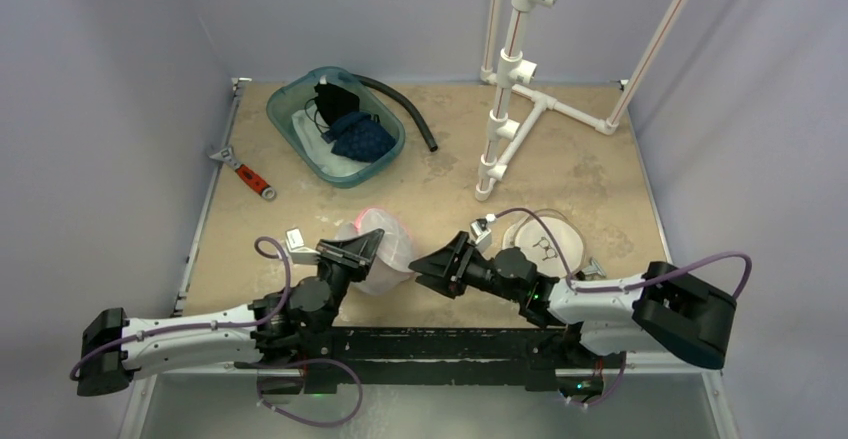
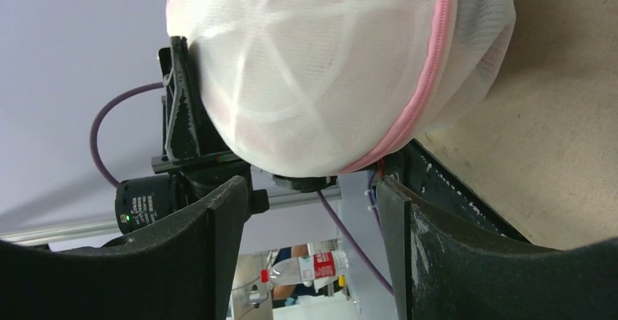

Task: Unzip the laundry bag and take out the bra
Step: Unzip the laundry bag at the center of the board.

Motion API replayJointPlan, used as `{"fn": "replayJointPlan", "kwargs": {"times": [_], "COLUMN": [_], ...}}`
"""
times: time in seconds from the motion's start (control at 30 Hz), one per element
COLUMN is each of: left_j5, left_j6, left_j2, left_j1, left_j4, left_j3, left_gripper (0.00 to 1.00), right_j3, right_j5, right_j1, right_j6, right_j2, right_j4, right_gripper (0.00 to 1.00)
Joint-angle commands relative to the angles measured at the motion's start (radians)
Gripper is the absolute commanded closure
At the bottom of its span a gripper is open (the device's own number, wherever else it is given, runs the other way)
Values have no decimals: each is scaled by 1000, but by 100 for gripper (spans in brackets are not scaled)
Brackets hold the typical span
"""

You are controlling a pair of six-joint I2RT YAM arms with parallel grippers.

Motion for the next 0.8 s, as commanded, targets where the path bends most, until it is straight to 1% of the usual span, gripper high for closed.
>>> {"fn": "replayJointPlan", "kwargs": {"times": [0.0, 0.13, 0.2, 0.23, 0.27, 0.3, 0.4, 0.43, 0.47, 0.5, 0.53, 0.57, 0.6, 0.63, 0.67, 0.73, 0.77], "left_j5": [14, 32, 39, 42, 45, 49, 62, 63, 70, 78, 88, 102, 116, 131, 148, 176, 185], "left_j6": [59, 63, 68, 70, 74, 75, 69, 64, 57, 40, 18, 4, -6, -7, -11, -28, -26], "left_j2": [1, 9, 12, 13, 13, 11, 5, 1, -2, -4, -6, -10, -15, -29, -44, -79, -100], "left_j1": [-5, -5, -5, -5, -5, -5, -6, -5, -6, -5, -5, -5, -5, -5, -6, -5, -5], "left_j4": [102, 130, 141, 144, 145, 143, 107, 77, 32, -36, -118, -210, -314, -452, -557, -749, -830], "left_j3": [34, 23, 21, 21, 21, 22, 30, 40, 53, 74, 104, 134, 170, 209, 244, 306, 331], "left_gripper": [100, 100, 100, 100, 100, 100, 100, 100, 95, 83, 67, 55, 44, 37, 33, 28, 27], "right_j3": [39, 63, 66, 64, 63, 60, 62, 67, 70, 73, 78, 86, 103, 134, 156, 191, 201], "right_j5": [37, 30, 39, 51, 56, 58, 78, 79, 73, 65, 65, 73, 82, 86, 84, 37, -19], "right_j1": [8, 6, 7, 8, 7, 8, 6, 7, 7, 6, 6, 4, -4, -14, -28, -82, -123], "right_j6": [26, 45, 53, 56, 56, 53, 29, 13, -5, -24, -41, -74, -123, -178, -244, -387, -445], "right_j2": [25, 93, 122, 128, 134, 133, 111, 99, 82, 58, 22, -24, -81, -138, -191, -283, -318], "right_j4": [69, 121, 146, 152, 158, 168, 154, 140, 102, 61, -9, -100, -204, -326, -431, -601, -658], "right_gripper": [31, 32, 35, 38, 43, 50, 77, 88, 97, 100, 100, 100, 100, 100, 100, 100, 100]}}
